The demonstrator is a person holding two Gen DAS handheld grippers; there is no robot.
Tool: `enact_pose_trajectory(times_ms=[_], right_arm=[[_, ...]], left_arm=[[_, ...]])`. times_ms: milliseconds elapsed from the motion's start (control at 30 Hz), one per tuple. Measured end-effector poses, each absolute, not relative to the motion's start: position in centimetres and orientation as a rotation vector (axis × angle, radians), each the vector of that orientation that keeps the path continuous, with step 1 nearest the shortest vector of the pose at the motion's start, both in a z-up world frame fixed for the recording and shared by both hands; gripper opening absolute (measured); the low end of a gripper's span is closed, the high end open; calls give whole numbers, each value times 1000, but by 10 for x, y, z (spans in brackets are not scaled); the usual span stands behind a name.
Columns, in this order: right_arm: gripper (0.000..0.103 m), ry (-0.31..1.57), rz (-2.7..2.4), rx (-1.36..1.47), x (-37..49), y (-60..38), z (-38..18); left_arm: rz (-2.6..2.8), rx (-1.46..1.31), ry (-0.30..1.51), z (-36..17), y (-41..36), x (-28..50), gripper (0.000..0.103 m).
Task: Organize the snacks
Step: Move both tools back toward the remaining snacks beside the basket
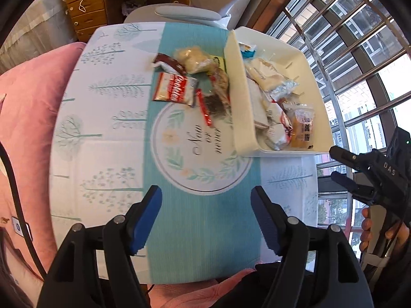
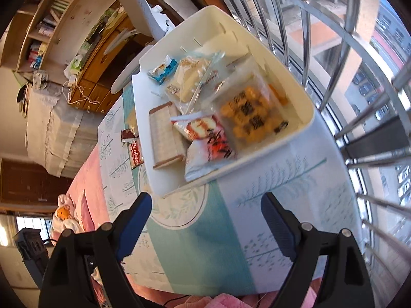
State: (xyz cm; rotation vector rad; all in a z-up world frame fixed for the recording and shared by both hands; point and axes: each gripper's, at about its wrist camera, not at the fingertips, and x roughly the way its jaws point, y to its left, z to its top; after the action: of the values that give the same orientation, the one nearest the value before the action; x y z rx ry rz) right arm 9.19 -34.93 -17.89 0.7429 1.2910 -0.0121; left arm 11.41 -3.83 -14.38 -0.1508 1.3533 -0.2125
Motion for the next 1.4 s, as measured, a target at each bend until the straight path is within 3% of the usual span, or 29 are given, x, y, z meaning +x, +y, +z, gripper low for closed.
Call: enact_pose_trajectory(times_ms=[500, 767, 1400], right_arm=[[88, 1221, -202, 1024, 63, -275, -189], [88, 1158, -321, 1185, 61, -245, -198], [88, 992, -487, 1333, 117, -188, -220]], left_arm=[[-387, 52, 1322, -131, 33, 137, 74], [-484, 159, 1334, -151, 53, 162, 74], [-730, 509, 1160, -197, 38, 253, 74]])
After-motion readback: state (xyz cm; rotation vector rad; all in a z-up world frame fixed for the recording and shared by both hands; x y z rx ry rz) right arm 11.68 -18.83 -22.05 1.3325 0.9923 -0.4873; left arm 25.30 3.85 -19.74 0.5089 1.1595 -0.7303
